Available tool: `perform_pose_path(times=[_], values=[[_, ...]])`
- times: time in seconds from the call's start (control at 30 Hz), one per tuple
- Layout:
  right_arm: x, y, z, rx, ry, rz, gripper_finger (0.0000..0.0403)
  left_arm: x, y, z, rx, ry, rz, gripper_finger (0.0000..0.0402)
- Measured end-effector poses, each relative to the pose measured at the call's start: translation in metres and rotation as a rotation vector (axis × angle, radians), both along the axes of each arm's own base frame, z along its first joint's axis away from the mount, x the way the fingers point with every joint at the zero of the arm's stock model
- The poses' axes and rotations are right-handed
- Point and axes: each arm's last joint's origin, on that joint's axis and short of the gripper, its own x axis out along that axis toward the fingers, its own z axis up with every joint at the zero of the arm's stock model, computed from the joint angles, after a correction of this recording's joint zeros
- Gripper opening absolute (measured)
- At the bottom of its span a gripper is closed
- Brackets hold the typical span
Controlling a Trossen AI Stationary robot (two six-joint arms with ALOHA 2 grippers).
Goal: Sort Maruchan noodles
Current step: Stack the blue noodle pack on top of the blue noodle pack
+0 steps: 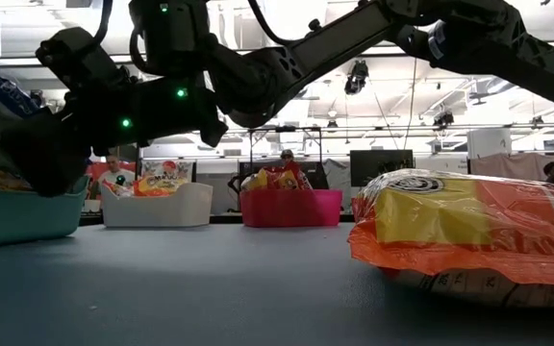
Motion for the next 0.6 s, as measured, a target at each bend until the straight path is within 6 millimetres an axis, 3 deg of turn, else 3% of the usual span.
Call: perform_pose_path(times=[0.2, 0.6], values=[[0.000, 0.000, 0.000, 0.004, 0.000, -0.001, 0.0130, -0.007, -0.029, -0.008, 0.017, 0.002, 0.015, 0.0021], [0.000, 0.003, 0.000, 0.004, 0.001, 0.004, 0.0130, 0.000, -0.037, -0.050, 0.227, 0.001, 0.001, 0.0172]])
